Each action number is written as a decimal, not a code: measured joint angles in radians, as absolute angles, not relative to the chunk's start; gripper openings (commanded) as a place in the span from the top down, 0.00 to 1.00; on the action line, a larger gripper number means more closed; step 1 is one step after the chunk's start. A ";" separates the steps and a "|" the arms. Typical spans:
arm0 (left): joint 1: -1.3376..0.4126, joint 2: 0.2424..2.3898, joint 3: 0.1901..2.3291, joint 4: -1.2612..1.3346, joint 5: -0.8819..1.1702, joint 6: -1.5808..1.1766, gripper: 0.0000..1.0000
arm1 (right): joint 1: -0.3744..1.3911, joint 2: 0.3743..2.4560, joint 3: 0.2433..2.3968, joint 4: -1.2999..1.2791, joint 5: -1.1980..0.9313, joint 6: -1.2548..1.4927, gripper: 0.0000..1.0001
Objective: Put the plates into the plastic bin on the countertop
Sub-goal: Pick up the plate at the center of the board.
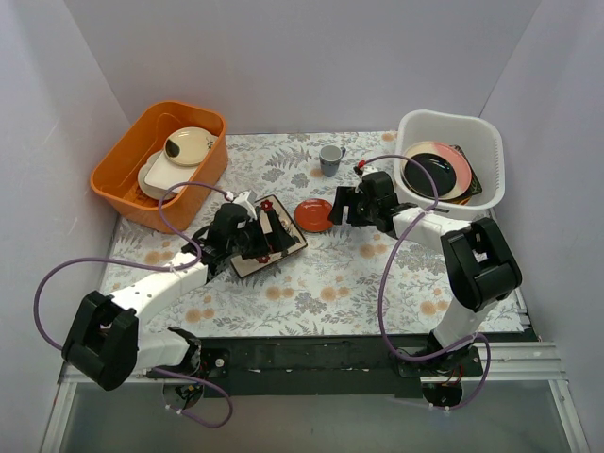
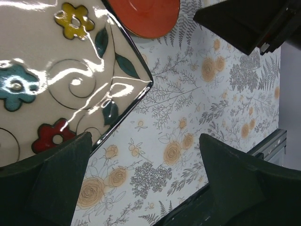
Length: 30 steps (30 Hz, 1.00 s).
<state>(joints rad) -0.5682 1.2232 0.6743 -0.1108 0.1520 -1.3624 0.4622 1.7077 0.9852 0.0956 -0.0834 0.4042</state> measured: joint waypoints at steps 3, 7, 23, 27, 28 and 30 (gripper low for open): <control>-0.509 1.224 0.674 -0.105 0.193 -1.342 0.02 | 0.462 1.718 0.966 0.114 -0.091 0.419 0.16; -0.435 1.224 0.674 -0.105 0.236 -1.320 0.02 | 0.462 1.750 0.966 0.142 -0.110 0.435 0.19; -0.413 1.051 0.581 -0.143 0.242 -1.328 0.02 | 0.425 1.888 0.946 0.379 -0.280 0.566 0.44; -0.413 1.037 0.580 -0.163 0.220 -1.330 0.02 | 0.425 1.944 0.962 0.465 -0.331 0.610 0.45; -0.413 1.035 0.580 -0.166 0.215 -1.331 0.02 | 0.425 1.956 0.967 0.483 -0.344 0.622 0.46; -0.413 1.030 0.580 -0.173 0.206 -1.332 0.02 | 0.425 1.971 0.973 0.505 -0.356 0.632 0.48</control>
<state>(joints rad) -0.4126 1.0298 0.5804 -0.1726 0.2062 -1.3315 0.4248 1.9709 0.9730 0.5053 -0.3565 0.6323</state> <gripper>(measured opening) 0.982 0.550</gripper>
